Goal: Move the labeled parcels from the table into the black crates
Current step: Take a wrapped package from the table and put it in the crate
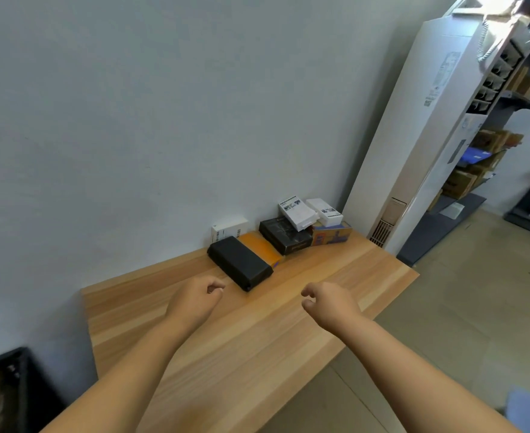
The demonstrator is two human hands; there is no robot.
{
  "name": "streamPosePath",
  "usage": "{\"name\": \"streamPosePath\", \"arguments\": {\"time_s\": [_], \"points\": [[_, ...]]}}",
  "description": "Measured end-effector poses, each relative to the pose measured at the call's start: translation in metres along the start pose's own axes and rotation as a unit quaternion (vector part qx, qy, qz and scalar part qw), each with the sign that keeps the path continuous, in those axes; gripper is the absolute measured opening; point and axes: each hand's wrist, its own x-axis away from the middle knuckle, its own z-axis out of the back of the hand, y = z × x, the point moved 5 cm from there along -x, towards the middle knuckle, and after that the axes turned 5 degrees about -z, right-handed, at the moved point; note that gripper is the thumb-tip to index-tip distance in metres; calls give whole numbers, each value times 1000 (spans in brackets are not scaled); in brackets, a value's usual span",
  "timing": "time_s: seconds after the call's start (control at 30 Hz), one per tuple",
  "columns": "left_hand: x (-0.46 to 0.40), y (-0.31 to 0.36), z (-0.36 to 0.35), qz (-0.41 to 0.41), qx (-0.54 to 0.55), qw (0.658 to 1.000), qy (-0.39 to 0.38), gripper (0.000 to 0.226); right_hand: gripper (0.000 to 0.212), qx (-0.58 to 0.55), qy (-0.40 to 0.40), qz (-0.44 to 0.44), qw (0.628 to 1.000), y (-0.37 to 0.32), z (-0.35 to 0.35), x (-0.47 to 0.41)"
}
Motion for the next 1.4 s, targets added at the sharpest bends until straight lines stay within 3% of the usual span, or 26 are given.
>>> {"name": "streamPosePath", "arguments": {"time_s": [0.33, 0.5, 0.6, 0.7, 0.83, 1.0, 1.4], "points": [[-45, -29, -32, 71, -39, 997, -9, 20, 46, 9, -50, 40, 998, -11, -36, -114], [-72, -40, -38, 119, -37, 992, 30, 21, 31, 39, -53, 67, 996, -16, -48, -183], [-89, -45, -48, 160, -37, 985, 57, 22, 31, 52, -74, 108, 990, -19, -59, -223], [-107, -46, -64, 200, -32, 976, 75, 24, 40, 59, -101, 142, 983, -22, -75, -259], [-127, -47, -88, 240, -11, 965, 107, 24, 69, 61, -149, 175, 971, -23, -101, -301], [-139, -57, -117, 292, 12, 945, 144, 21, 77, 95, -168, 224, 955, -23, -127, -344], [-117, -76, -155, 397, 8, 900, 180, 23, 112, 107, -169, 203, 959, -56, -176, -375]]}}
